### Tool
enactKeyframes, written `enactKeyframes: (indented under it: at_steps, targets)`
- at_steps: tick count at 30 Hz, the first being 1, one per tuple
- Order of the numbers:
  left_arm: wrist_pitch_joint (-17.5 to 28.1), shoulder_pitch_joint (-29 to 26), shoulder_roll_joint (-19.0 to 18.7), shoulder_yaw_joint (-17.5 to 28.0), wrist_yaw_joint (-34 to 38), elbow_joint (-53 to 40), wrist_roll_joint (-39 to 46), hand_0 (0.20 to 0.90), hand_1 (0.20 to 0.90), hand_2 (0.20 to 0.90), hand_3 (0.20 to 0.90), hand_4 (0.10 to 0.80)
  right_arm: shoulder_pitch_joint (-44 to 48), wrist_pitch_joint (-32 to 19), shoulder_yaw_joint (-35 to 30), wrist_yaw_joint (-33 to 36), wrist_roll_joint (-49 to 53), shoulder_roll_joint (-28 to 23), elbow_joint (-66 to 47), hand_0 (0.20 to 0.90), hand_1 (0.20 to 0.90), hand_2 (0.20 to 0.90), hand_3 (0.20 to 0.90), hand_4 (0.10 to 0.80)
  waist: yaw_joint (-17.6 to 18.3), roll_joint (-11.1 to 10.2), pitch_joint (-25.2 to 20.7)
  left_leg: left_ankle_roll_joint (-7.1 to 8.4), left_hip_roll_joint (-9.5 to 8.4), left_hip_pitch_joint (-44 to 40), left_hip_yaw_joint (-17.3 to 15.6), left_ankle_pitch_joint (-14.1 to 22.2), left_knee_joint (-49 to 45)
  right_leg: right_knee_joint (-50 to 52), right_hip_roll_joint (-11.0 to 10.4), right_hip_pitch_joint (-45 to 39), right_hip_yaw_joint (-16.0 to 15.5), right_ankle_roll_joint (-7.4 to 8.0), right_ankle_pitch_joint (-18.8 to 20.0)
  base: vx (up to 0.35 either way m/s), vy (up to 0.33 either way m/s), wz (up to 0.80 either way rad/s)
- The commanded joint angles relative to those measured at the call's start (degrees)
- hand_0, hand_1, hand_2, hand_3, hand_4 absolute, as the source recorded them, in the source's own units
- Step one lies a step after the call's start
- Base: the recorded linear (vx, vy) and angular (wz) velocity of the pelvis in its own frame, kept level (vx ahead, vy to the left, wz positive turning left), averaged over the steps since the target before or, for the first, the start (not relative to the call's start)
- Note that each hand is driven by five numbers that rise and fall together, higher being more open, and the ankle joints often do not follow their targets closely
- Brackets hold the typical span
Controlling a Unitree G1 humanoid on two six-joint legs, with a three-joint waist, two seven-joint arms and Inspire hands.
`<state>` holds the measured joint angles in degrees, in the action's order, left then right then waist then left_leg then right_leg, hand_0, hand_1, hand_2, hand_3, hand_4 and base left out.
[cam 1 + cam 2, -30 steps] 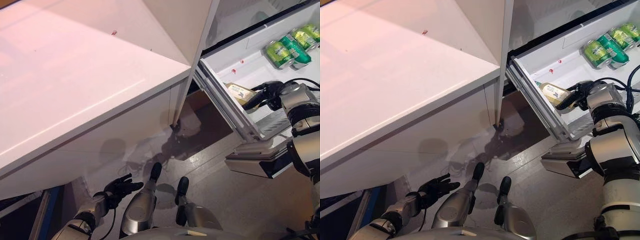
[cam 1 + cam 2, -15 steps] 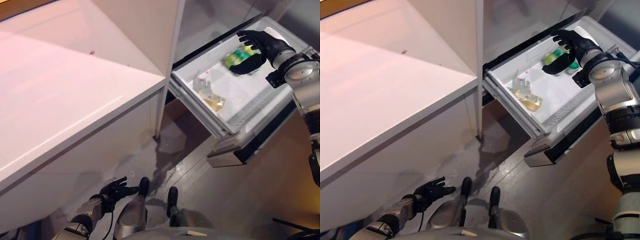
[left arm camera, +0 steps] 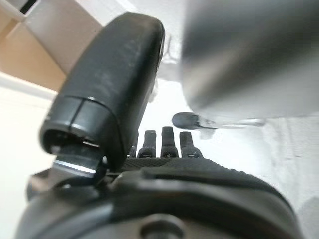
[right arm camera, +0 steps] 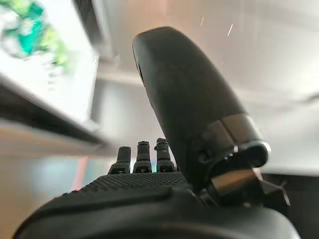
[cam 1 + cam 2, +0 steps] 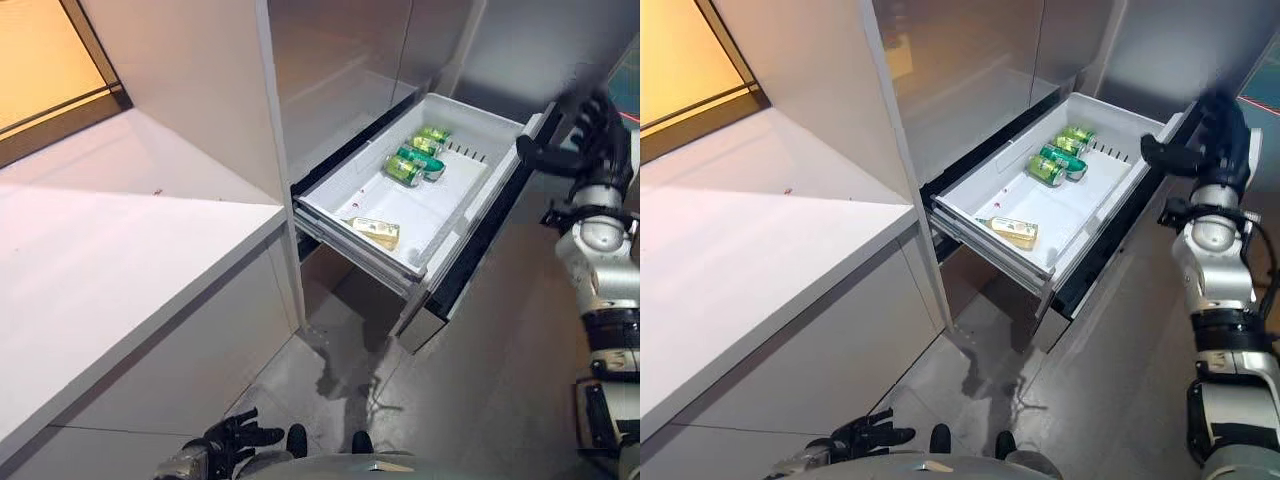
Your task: Put drinks into fridge and close the fridge
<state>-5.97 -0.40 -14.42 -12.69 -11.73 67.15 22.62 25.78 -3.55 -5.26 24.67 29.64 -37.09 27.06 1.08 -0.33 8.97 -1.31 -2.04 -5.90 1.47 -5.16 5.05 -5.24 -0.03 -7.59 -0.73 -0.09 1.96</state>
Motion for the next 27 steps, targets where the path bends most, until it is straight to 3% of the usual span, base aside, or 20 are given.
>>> enactKeyframes:
  at_steps: [1, 6, 12, 15, 21, 27]
  targets:
    - [0.9, -0.7, -1.4, -3.6, -1.6, 3.4, -2.0, 0.9, 0.9, 0.9, 0.9, 0.8, 4.5, -9.8, -3.5, 2.9, 1.9, 0.2, -2.8, 0.9, 0.9, 0.9, 0.9, 0.8, -3.1, -2.0, -0.9, -2.13, -2.72, 1.3, 1.5, 11.7, -11.2, 9.6, -4.1, 4.0, 0.9, 2.86, -2.4, 0.071, -0.061, 0.05]
    - [1.7, -1.6, -1.3, -5.4, -0.7, 1.1, -0.8, 0.9, 0.9, 0.9, 0.9, 0.8, 5.2, -12.5, -3.4, 6.1, 4.4, 2.5, 1.6, 0.9, 0.9, 0.9, 0.9, 0.8, -4.2, -1.5, 3.4, -3.0, -3.68, 5.1, 2.8, 13.4, -17.3, 14.0, -4.2, 6.5, 0.6, 2.23, -3.9, -0.036, -0.071, 0.08]
    - [2.1, -6.7, -1.7, -6.3, 1.3, -2.5, 2.8, 0.9, 0.9, 0.9, 0.9, 0.8, 11.4, -15.5, -0.7, 5.3, 7.4, 2.7, 6.3, 0.9, 0.9, 0.9, 0.9, 0.8, -5.2, -0.7, 10.4, -3.66, -4.77, 14.2, 4.0, 14.5, -25.1, 20.2, -3.9, 13.8, 0.0, 1.26, -5.1, -0.246, -0.062, 0.1]
    - [2.2, -7.8, -2.1, -6.1, 1.8, -3.0, 3.4, 0.9, 0.9, 0.9, 0.9, 0.8, 13.1, -15.6, 0.8, 1.1, 10.3, 2.8, 7.4, 0.9, 0.9, 0.9, 0.9, 0.8, -5.4, -0.4, 12.4, -3.93, -5.26, 17.8, 4.3, 15.0, -28.2, 23.0, -3.7, 16.8, -0.1, 0.69, -5.7, -0.134, -0.018, 0.02]
    - [2.5, -8.9, -2.5, -5.9, 2.4, -4.3, 5.1, 0.9, 0.9, 0.9, 0.9, 0.8, 14.7, -13.6, 3.5, -14.3, 18.7, 5.1, 5.0, 0.9, 0.9, 0.9, 0.9, 0.8, -5.5, 0.5, 14.9, -3.75, -5.42, 22.4, 4.7, 14.3, -30.1, 25.3, -3.2, 21.5, 0.3, 0.37, -5.6, -0.103, 0.018, 0.0]
    - [3.1, -10.6, -2.3, -6.9, 3.3, -6.1, 6.9, 0.9, 0.9, 0.9, 0.9, 0.8, 19.3, -12.1, 6.9, -18.8, 19.8, 6.3, 3.7, 0.9, 0.9, 0.9, 0.9, 0.8, -6.2, 1.2, 16.3, -2.94, -4.94, 24.6, 5.5, 12.1, -28.7, 25.3, -3.0, 24.1, 0.3, 0.34, -5.2, -0.112, 0.036, -0.07]
